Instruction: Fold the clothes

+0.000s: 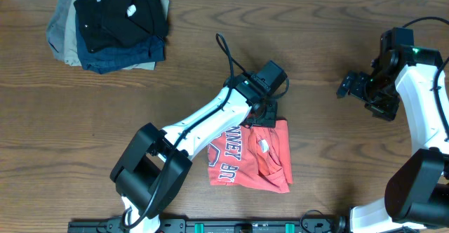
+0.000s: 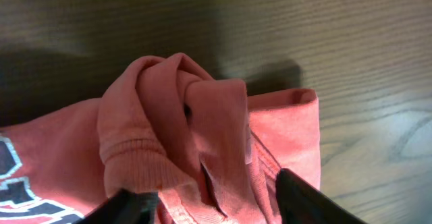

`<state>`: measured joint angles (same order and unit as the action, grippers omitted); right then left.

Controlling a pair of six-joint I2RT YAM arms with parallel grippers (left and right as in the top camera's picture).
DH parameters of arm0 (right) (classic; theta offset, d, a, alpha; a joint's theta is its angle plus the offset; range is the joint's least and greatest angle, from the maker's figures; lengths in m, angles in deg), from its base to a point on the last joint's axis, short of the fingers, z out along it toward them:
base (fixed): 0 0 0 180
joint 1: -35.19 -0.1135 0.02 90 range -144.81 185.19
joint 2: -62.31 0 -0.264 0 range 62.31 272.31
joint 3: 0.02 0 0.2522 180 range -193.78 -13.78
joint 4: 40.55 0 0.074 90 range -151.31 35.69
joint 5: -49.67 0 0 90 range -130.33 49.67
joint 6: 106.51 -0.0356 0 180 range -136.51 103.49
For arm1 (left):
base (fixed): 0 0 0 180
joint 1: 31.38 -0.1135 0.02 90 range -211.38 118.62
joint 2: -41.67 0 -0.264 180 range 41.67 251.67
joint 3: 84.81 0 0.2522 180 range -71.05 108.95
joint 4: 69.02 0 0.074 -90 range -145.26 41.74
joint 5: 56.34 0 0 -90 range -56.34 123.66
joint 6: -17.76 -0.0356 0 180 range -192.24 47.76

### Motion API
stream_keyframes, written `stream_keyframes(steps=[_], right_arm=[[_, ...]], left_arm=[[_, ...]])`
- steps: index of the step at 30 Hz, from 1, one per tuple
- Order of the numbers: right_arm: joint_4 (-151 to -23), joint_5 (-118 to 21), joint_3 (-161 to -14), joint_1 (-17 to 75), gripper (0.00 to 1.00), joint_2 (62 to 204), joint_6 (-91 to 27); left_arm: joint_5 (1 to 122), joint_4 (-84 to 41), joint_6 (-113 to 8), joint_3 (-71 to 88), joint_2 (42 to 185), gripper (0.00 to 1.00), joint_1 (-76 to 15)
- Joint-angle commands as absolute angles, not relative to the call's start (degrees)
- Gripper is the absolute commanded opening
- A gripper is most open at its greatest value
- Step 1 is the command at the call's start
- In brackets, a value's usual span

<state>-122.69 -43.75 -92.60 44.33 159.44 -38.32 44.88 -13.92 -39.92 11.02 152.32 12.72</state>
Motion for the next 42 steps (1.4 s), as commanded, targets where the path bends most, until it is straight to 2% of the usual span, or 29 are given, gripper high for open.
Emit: stream_keyframes(steps=[1,3,7,22,25,29,31,32,33,34,42], right_arm=[[-122.8,-43.9,-93.4,44.6,0.99,159.7,-37.6],[-122.8,-44.0,-93.4,44.6,0.99,159.7,-37.6],[-122.8,-44.0,-93.4,44.6,0.99,159.7,-37.6],[-122.8,-43.9,-93.4,44.6,0.99,159.7,-37.6],[-122.8,-44.0,-93.4,44.5,0.99,159.7,-37.6],[-122.8,-44.0,-93.4,44.5,0.99,159.7,-37.6],[-122.8,-43.9,-93.4,44.6,0.99,159.7,-37.7],[-122.8,-44.0,-93.4,44.6,0.99,159.7,-37.6],[-122.8,-43.9,-93.4,44.6,0.99,159.7,-37.6],[-122.8,-44.0,-93.4,44.6,0.99,159.7,-37.6],[-122.8,-43.9,-93.4,44.6,0.99,159.7,-37.6]], left_arm=[[44.8,-15.0,-40.7,11.6,153.2,0.46,12.7],[44.7,-16.2,-40.7,11.6,153.2,0.37,12.7],[44.8,-17.9,-40.7,11.6,153.2,0.06,12.7],[52.1,-20.4,-40.7,11.8,152.7,0.06,12.8],[52.0,-18.8,-40.7,11.8,152.5,0.14,12.7],[50.8,-16.2,-41.2,11.8,151.1,0.17,12.7],[46.8,-14.1,-41.1,11.8,149.8,0.25,12.7],[44.7,-13.2,-41.1,11.8,149.4,0.32,12.7],[42.9,-12.3,-41.1,11.8,149.1,0.48,12.6],[42.4,-11.8,-41.1,11.8,149.0,0.54,12.6],[43.6,-11.0,-40.1,11.0,151.0,0.55,13.1]])
